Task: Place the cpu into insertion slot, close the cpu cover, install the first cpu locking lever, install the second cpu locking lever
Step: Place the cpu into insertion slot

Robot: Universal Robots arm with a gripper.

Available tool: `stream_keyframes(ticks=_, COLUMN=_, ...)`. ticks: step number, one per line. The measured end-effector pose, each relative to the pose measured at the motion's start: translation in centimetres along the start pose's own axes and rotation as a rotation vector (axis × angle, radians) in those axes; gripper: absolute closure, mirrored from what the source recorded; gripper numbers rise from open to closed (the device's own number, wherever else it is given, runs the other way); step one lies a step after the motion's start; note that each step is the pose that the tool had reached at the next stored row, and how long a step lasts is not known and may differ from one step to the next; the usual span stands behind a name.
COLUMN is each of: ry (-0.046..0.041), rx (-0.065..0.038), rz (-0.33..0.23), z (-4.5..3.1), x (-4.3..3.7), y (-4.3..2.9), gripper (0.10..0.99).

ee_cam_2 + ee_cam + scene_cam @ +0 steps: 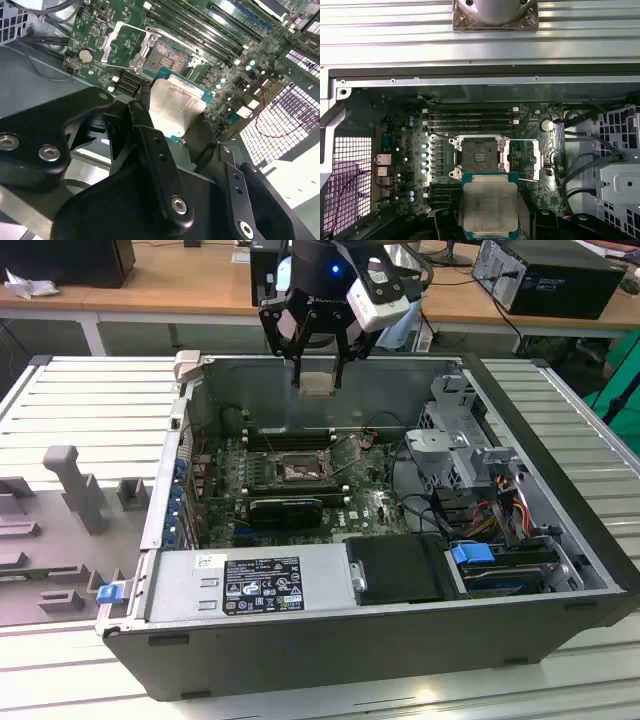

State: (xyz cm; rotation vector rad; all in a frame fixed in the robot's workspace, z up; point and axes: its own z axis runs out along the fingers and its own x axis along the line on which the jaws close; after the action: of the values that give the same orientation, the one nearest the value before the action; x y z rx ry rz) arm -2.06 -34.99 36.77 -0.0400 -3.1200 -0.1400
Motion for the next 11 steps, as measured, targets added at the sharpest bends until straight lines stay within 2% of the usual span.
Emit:
stream_keyframes(ticks=9, ry=-0.0051, rx=0.000, rz=0.056, z=0.01, x=0.00, y=0.00, gripper=0.557)
stream_keyframes(ticks=10, ry=-0.0060, rx=-0.001, rz=0.067, z=0.02, x=0.00, y=0.00, gripper=0.557)
stream_keyframes(ticks=11, ry=-0.0092, rx=-0.001, rz=0.102, z=0.05, x=0.00, y=-0.01, gripper=0.557)
